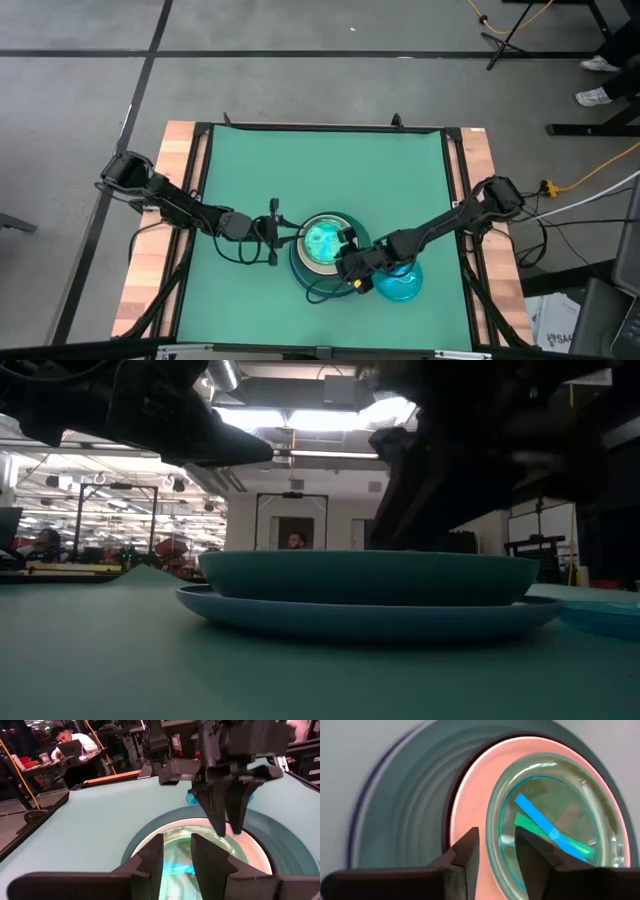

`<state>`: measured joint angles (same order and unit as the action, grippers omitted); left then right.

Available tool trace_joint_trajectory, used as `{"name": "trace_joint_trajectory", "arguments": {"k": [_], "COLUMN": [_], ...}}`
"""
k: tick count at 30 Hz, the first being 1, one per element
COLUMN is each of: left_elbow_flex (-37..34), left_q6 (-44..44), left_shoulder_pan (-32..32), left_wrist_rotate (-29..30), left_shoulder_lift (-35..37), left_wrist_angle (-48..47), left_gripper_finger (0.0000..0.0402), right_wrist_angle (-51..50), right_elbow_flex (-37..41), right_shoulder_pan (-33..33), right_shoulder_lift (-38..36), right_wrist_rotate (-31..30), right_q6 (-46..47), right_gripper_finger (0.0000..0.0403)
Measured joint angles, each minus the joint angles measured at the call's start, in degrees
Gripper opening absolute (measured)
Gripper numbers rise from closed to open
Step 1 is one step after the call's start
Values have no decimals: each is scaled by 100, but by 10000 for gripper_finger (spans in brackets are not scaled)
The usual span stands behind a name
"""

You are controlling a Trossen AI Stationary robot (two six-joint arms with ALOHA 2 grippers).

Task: Stack plastic plates
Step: Stack the transparent light blue plate on top of the light blue plate

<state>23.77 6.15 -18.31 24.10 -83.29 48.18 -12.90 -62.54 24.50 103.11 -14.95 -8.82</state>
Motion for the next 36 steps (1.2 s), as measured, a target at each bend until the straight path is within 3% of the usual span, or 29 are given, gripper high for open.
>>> {"name": "trace_joint_trajectory", "arguments": {"k": [7,15,22,36], "left_elbow_flex": [0,0,0,0], "left_q6": [-2,-69,-153,-151], "left_shoulder_pan": [1,-4,-4,-4], "left_wrist_rotate": [-49,-116,-114,-106], "left_shoulder_lift": [0,0,0,0], "left_wrist_angle": [-6,32,42,42], "left_gripper_finger": [92,92,92,92], "right_wrist_angle": [-1421,-1964,-2048,-2047], "right_elbow_flex": [-671,-657,-233,1251], "right_shoulder_pan": [292,886,1310,1337], "right_shoulder_lift": [-247,-739,-1208,-2304], "right_wrist_rotate": [-42,-99,-509,-736], "right_q6": [728,1859,2508,3875], "right_gripper_finger": [122,120,120,120]}}
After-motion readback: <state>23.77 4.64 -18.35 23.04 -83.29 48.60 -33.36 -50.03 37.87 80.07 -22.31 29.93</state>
